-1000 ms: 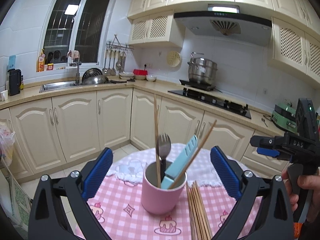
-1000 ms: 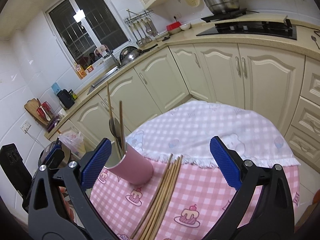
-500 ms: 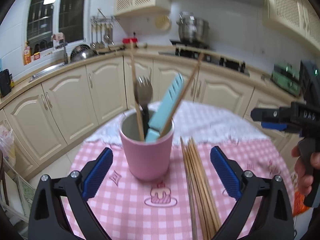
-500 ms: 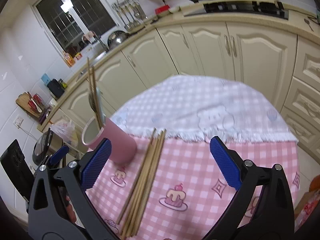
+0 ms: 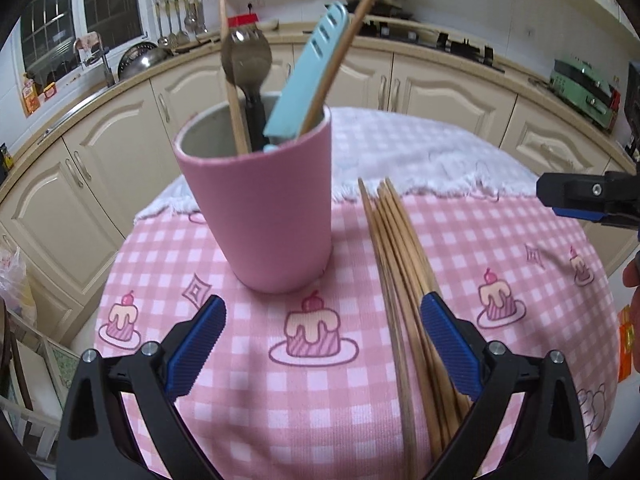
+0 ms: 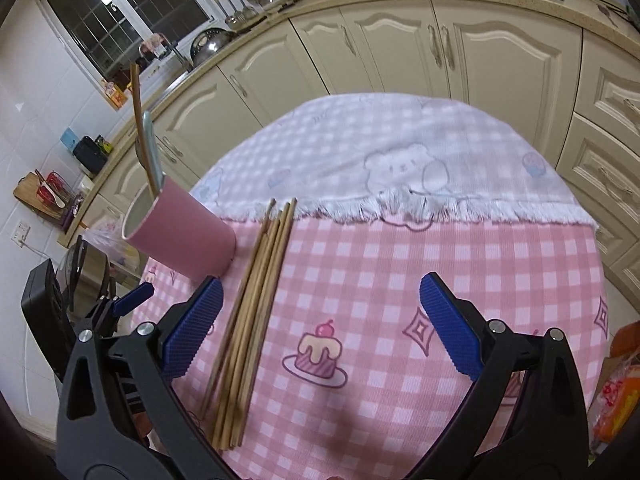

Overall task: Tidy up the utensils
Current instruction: 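Withdraw both grippers from the cup back toward the chopstick bundle, then grasp one chopstick with the left gripper while the right gripper grasps another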

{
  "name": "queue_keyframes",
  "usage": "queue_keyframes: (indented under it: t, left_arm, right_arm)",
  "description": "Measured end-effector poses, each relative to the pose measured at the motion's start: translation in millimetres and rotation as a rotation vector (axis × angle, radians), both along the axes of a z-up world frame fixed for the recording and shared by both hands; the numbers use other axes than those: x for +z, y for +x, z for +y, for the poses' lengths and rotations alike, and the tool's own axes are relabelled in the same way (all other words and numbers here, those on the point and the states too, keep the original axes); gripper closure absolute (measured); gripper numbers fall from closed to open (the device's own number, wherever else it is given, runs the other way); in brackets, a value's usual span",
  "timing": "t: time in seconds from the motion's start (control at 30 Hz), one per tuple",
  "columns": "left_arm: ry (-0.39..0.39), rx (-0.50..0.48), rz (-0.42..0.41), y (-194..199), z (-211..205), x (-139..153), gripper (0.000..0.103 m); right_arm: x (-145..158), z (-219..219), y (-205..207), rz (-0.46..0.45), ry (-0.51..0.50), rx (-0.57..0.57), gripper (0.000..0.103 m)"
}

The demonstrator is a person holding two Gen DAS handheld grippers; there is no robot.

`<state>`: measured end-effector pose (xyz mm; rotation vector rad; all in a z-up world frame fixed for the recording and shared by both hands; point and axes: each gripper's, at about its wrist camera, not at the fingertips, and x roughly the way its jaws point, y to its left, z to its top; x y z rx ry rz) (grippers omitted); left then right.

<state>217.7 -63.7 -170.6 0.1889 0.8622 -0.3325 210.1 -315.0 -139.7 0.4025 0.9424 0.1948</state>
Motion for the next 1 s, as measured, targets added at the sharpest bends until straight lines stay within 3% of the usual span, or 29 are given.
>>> queue_keyframes:
  t: [0.4,0.53,1.0]
  left_arm:
    - [0.089,-0.006,0.062,9,-17,-24,0.008]
    - [0.087,-0.013,0.089,14,-19,-28,0.028]
    - [0.066,-0.008,0.102,17,-7,-33,0.028]
  right_arm:
    - [-13,9,-4,0.044,-0.055,0.028,0.006]
    - [-18,25,-6,0.063,-0.126,0.077,0.006]
    - [-49,80,2,0.136,-0.361,0.172,0.006]
